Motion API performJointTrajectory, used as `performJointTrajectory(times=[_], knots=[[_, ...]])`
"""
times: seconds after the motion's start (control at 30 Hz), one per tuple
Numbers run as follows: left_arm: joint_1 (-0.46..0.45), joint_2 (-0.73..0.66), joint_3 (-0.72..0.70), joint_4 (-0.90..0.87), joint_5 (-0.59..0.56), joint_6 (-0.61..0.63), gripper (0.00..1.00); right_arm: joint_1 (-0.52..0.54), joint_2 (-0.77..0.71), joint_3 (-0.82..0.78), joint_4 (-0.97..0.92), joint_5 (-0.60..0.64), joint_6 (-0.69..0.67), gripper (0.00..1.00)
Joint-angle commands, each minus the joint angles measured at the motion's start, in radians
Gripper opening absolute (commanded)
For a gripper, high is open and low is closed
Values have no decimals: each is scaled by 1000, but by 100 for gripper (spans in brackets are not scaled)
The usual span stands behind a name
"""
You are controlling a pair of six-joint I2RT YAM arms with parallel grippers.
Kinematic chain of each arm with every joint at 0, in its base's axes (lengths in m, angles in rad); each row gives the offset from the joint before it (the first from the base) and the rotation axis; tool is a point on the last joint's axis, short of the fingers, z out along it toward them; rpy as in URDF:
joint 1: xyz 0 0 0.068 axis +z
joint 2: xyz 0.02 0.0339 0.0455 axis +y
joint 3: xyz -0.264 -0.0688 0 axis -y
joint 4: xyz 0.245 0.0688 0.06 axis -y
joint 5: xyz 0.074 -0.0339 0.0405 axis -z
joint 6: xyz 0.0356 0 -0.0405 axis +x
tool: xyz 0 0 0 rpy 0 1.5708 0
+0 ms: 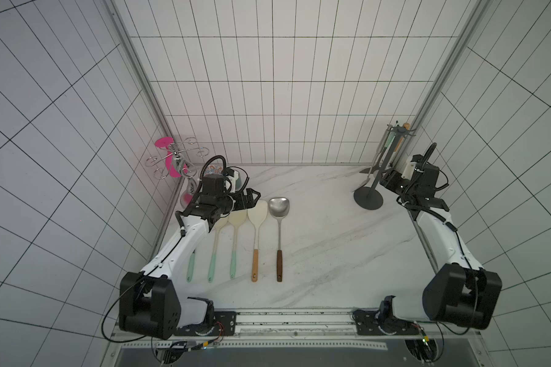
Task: Take the spatula off the kitchen utensil rack
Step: Take off the spatula from the rack.
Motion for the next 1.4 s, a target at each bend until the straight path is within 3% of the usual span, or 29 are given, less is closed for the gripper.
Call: performJointTrajectory(times=[0.0, 0.2, 0.53, 1.37], knots=[[4, -20, -12, 25, 6, 8, 97, -34, 35, 43, 133, -34, 25, 53], [8, -16, -11, 22, 10, 8, 97, -69, 101, 87, 213, -73, 13, 45], [15, -7, -9, 21, 18, 6, 97, -113, 219, 164, 299, -167, -111, 40], [29, 10, -9, 21, 25, 6, 97, -134, 442, 211, 630, -440, -118, 44]])
